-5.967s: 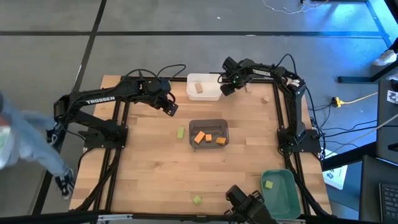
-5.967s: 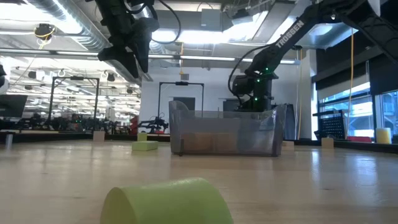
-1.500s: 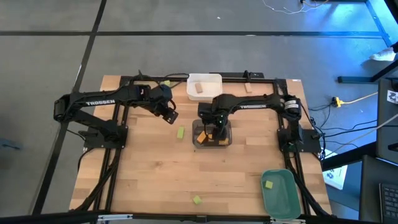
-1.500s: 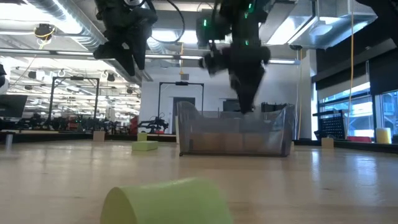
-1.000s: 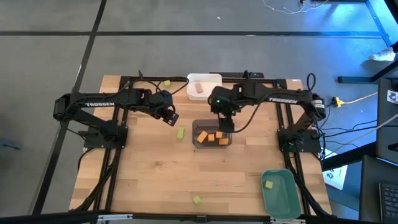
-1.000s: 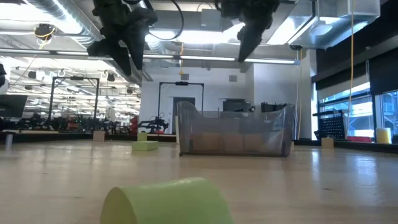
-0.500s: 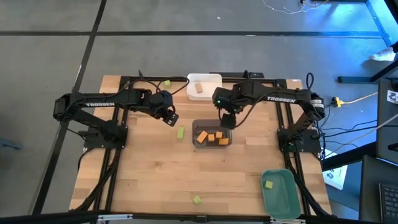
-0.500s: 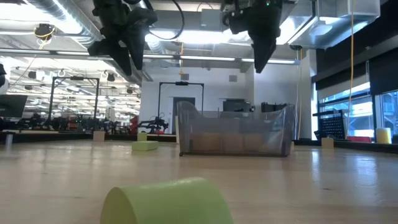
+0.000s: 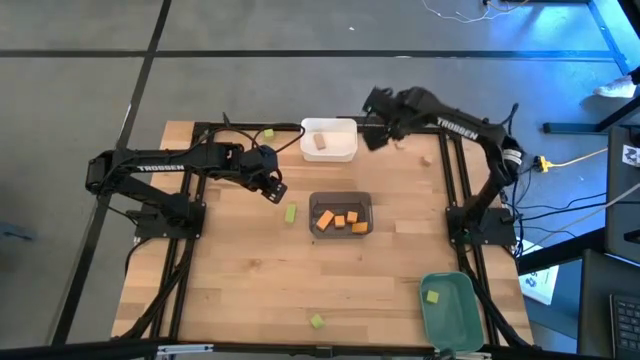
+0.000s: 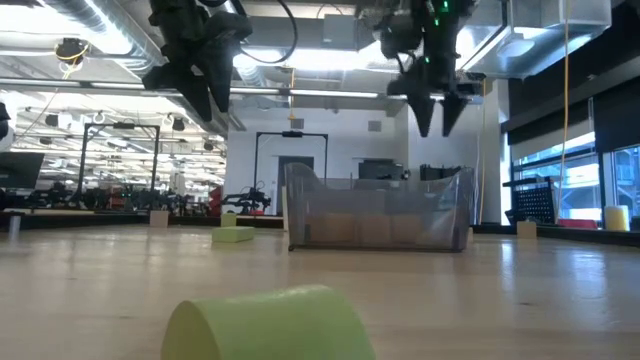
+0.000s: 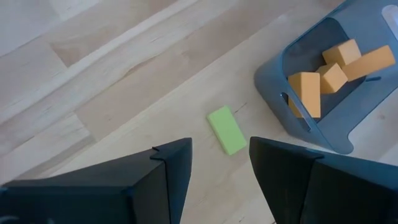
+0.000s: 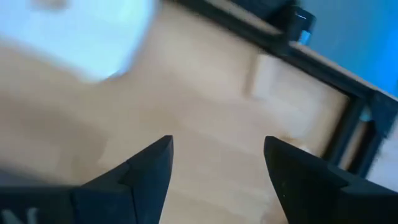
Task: Sort & place blocks by color
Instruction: Put the brown block into the white bin
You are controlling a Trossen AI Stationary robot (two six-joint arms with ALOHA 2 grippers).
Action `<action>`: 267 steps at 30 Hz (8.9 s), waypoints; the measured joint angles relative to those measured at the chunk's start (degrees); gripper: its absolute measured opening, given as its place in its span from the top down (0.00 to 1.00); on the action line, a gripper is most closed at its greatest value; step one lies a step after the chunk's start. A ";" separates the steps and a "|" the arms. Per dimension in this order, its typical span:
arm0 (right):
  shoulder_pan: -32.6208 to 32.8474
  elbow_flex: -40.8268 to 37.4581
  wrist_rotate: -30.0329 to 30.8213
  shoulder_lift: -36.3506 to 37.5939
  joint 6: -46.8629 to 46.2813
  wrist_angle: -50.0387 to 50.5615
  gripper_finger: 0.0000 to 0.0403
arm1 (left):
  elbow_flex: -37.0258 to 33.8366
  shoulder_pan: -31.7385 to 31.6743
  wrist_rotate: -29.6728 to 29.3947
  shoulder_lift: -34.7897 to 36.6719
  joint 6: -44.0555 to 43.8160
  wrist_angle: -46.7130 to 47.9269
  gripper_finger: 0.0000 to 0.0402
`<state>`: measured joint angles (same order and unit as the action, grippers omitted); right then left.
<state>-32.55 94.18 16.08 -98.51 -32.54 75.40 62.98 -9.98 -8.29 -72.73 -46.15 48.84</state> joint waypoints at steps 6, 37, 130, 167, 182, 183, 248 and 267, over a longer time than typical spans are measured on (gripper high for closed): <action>-10.80 0.01 -0.32 -3.52 1.67 -0.26 0.38 | 0.00 0.00 -0.02 0.00 -0.26 0.00 0.62; -25.43 0.01 -14.89 -24.64 12.20 -4.71 0.38 | 0.00 -2.01 -0.20 0.00 -4.38 -0.07 0.62; -17.93 0.04 -15.80 -26.02 22.49 -12.77 0.38 | 0.00 -1.99 0.26 0.00 -4.28 -0.04 0.62; -17.91 2.94 -15.34 -26.24 30.49 -6.56 0.69 | 0.00 -1.99 0.24 0.00 -4.28 -0.02 0.62; -13.06 22.99 -17.13 -26.20 36.71 7.88 0.69 | 0.00 -1.99 0.23 0.00 -2.79 -0.02 0.62; -12.18 24.06 -18.26 -26.15 37.51 7.76 0.69 | 0.00 -1.99 0.12 0.00 -2.78 -0.02 0.62; -9.06 9.43 -8.41 -10.26 32.75 8.30 0.57 | 0.00 -1.99 0.24 0.02 -3.23 -0.02 0.62; -17.64 -16.87 -8.20 8.92 33.80 -2.30 0.57 | 0.00 -2.00 -0.22 0.02 -3.25 -0.04 0.62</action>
<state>-50.19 77.31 7.87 -89.59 1.26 73.10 62.98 -11.98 -8.51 -72.71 -49.40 48.80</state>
